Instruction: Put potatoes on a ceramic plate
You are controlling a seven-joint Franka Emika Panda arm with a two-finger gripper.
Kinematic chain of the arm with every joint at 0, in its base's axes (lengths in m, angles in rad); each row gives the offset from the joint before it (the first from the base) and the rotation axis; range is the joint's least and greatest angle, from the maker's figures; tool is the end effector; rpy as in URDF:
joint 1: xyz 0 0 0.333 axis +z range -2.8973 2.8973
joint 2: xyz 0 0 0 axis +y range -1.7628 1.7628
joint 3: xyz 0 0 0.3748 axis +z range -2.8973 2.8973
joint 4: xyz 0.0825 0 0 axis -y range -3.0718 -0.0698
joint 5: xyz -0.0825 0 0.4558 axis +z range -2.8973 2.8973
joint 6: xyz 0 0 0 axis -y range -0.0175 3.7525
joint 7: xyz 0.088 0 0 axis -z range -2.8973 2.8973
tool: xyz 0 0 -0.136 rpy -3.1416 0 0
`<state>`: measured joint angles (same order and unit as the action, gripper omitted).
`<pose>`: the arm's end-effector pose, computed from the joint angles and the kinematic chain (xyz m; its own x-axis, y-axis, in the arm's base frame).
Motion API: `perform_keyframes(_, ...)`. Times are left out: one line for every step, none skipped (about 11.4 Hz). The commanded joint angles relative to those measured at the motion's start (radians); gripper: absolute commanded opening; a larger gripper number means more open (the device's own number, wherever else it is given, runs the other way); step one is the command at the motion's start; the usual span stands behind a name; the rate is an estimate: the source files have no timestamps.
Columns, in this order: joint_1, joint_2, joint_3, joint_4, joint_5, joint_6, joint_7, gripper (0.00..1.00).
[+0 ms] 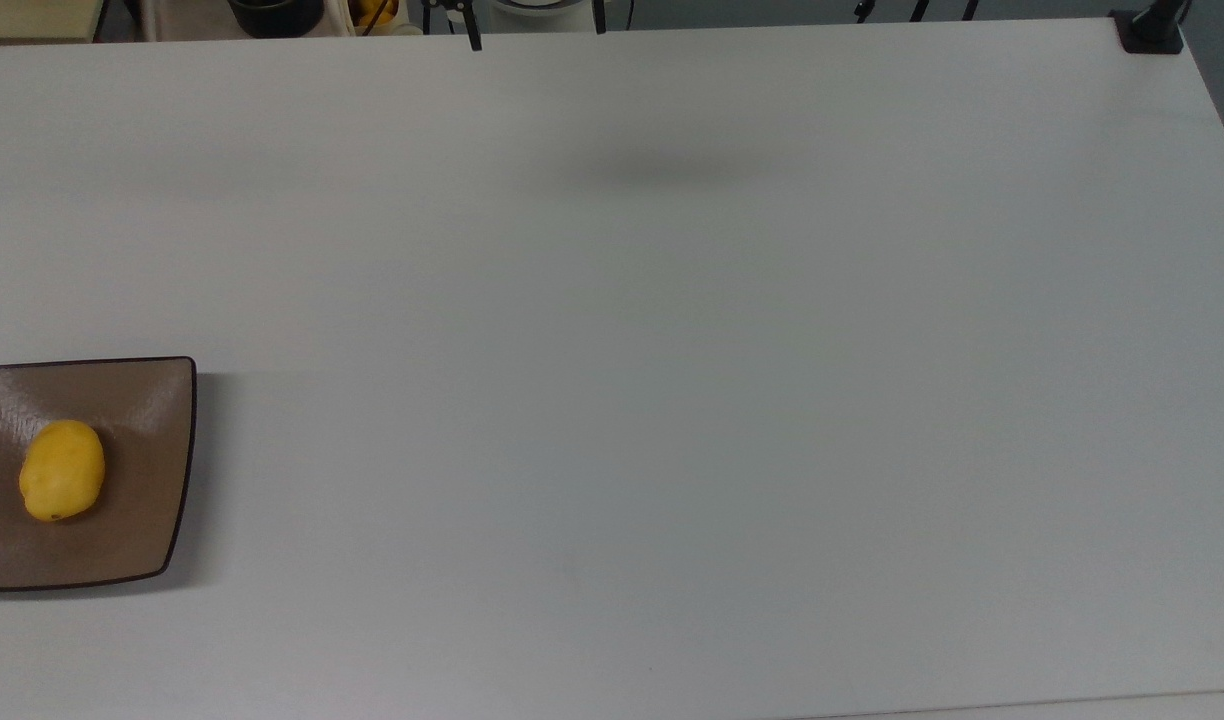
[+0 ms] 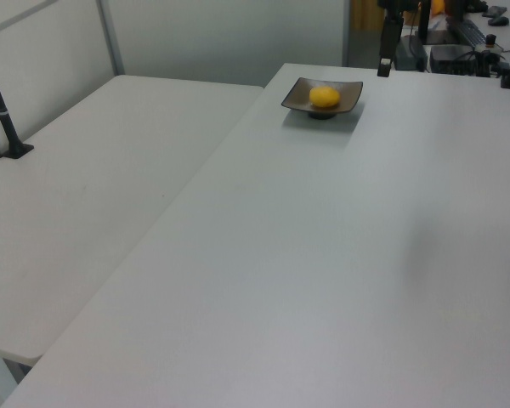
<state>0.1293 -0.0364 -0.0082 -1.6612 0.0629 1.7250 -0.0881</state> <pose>0.6241 0.0835 0.6421 0.9747 0.1974 0.1049 0.2038 -0.9775 -0.0540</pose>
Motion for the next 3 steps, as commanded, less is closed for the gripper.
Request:
perform_keyframes(0.001,-0.007,-0.003,-0.006,-0.009,0.022,-0.013,1.00)
perform_keyframes(0.003,-0.007,-0.003,-0.006,-0.009,0.022,-0.016,1.00)
perform_keyframes(0.003,-0.007,-0.003,-0.006,-0.011,0.022,-0.019,1.00)
